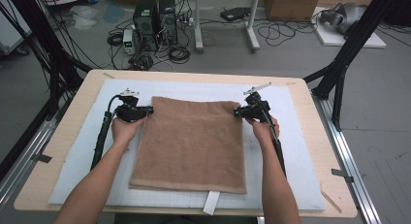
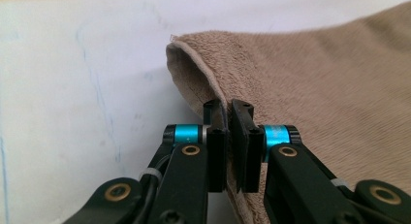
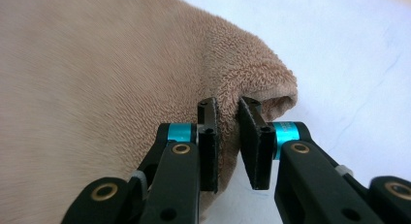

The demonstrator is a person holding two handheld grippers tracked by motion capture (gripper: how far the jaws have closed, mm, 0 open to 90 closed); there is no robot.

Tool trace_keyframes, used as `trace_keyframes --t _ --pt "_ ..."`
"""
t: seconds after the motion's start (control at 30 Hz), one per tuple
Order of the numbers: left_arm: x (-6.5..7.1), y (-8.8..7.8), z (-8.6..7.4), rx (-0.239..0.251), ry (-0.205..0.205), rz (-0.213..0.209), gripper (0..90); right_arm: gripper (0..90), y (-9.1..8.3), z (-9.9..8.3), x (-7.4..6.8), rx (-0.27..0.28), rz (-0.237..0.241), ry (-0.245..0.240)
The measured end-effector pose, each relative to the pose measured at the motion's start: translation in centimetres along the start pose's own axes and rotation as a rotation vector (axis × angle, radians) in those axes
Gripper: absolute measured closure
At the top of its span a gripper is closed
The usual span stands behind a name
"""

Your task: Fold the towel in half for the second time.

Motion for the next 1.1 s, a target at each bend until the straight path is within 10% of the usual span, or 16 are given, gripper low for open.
trace_keyframes --t 0.2,0.5,0.7,0.93,1.0,1.1 --pt "2.1 -6.1 0.5 0.106 0.091 -0.094 84.8 78.5 -5.9 1.2 -3.9 0.116 0.058 -0.104" --pt "5.7 -12.1 -9.5 -0.008 0.246 -0.211 68.1 60.3 -8.5 -6.8 -10.5 0.045 0.192 -0.159" --pt "5.0 -12.1 -7.0 0.049 0.214 -0.184 52.1 49.1 -8.3 -5.5 -9.4 0.062 0.141 -0.14" --pt "5.0 -9.0 -7.2 -0.055 0.14 -0.243 45.2 43.8 -4.9 -4.2 -10.3 0.013 0.225 -0.156" --pt "5.6 -8.8 -7.7 -0.079 0.151 -0.278 52.9 44.6 -4.0 -4.8 -10.8 -0.032 0.264 -0.152" --pt "6.5 -9.5 -8.0 -0.065 0.213 -0.308 81.6 70.7 -3.8 -5.8 -12.3 -0.079 0.355 -0.17"
Point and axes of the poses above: each handheld gripper's, and its own axes: y roughly forward along the jaws, z roughly out of its top, x roughly to its right, the point moved 10 cm from there along y, roughly forward along the jaws, and after that the axes turned 4 degrees about -y, right-handed, at the moved point
